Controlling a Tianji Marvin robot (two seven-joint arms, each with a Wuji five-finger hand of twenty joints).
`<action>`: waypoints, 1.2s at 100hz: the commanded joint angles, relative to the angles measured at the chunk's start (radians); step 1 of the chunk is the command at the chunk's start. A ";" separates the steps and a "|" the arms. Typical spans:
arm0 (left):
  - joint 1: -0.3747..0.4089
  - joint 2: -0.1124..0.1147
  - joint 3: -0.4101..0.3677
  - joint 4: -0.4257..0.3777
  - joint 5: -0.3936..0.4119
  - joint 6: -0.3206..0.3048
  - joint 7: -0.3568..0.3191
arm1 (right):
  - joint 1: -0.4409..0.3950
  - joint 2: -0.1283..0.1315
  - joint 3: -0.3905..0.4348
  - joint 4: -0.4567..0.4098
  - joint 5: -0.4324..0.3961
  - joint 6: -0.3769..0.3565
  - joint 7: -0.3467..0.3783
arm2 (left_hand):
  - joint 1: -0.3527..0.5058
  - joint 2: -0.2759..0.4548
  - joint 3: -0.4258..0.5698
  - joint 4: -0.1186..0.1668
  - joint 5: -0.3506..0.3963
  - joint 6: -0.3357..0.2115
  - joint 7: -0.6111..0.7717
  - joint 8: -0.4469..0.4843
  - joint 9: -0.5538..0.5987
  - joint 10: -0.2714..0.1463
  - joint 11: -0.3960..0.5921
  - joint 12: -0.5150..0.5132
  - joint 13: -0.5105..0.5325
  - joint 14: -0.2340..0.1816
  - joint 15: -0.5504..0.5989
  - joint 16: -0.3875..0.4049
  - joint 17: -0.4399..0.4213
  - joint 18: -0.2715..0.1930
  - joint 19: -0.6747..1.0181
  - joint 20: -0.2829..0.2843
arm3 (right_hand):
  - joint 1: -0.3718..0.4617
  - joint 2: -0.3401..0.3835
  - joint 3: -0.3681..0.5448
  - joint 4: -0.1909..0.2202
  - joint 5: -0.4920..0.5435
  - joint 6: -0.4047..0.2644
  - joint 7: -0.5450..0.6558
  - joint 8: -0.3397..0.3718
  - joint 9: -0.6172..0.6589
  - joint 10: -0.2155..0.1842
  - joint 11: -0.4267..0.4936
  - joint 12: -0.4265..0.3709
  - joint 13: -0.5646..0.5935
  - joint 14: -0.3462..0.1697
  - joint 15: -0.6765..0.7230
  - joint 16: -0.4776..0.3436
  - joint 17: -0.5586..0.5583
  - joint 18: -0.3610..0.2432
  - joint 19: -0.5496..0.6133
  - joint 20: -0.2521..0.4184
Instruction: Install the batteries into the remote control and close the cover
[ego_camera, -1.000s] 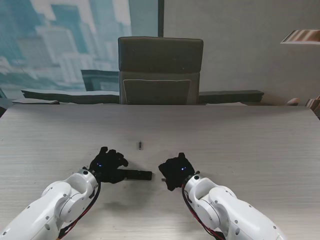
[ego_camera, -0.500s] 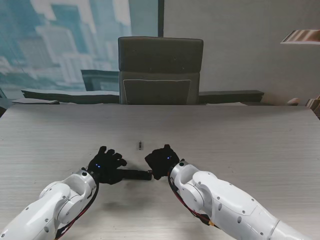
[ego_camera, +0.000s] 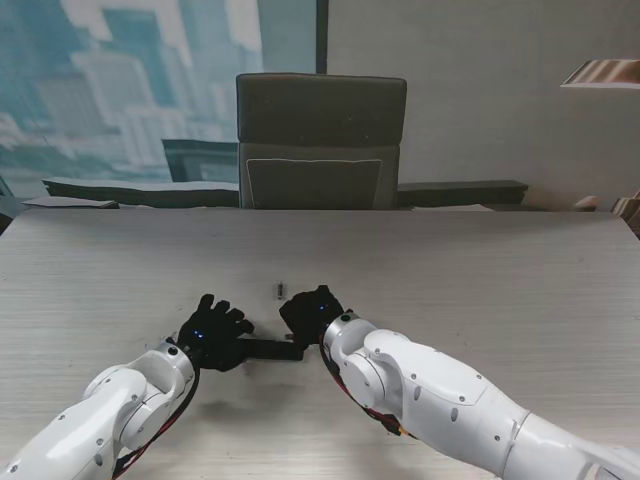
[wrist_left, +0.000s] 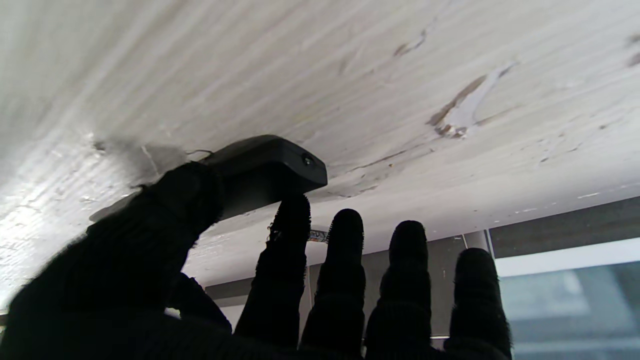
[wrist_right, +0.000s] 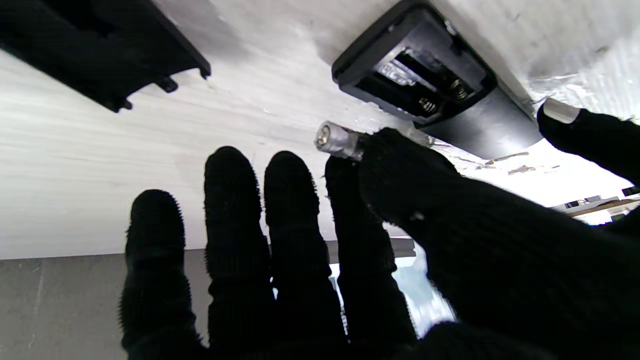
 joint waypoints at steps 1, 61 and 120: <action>0.002 0.001 0.003 0.000 0.001 0.001 -0.018 | 0.006 -0.012 -0.008 0.006 0.008 0.000 0.026 | -0.022 -0.025 0.031 0.016 0.034 -0.001 0.046 0.031 -0.008 0.008 0.016 0.000 -0.024 0.007 0.000 -0.008 -0.010 0.017 -0.001 0.009 | 0.053 -0.002 0.045 0.046 0.037 -0.023 0.019 0.016 0.015 0.028 0.015 -0.003 0.012 0.019 0.020 0.018 -0.002 0.023 0.025 0.010; 0.001 0.004 0.006 -0.011 0.000 -0.027 -0.046 | 0.033 -0.013 -0.060 -0.004 0.014 0.048 0.081 | -0.015 -0.041 0.049 0.012 0.094 -0.050 0.127 0.071 0.026 0.002 0.014 -0.001 -0.011 0.010 -0.002 -0.012 -0.010 0.019 0.002 0.003 | 0.062 -0.018 0.050 0.043 0.052 -0.012 0.002 0.025 0.021 0.040 0.005 0.000 0.013 0.033 0.018 0.016 0.002 0.023 0.035 0.017; -0.003 0.007 0.012 -0.018 0.014 -0.032 -0.060 | 0.063 -0.029 -0.098 0.014 0.029 0.095 0.099 | -0.015 -0.047 0.064 0.010 0.103 -0.056 0.139 0.077 0.036 0.000 0.014 0.001 -0.005 0.008 -0.001 -0.012 -0.006 0.020 0.002 0.000 | 0.062 -0.027 0.052 0.042 0.058 -0.009 -0.006 0.031 0.028 0.043 0.001 0.002 0.018 0.037 0.020 0.016 0.009 0.020 0.048 0.026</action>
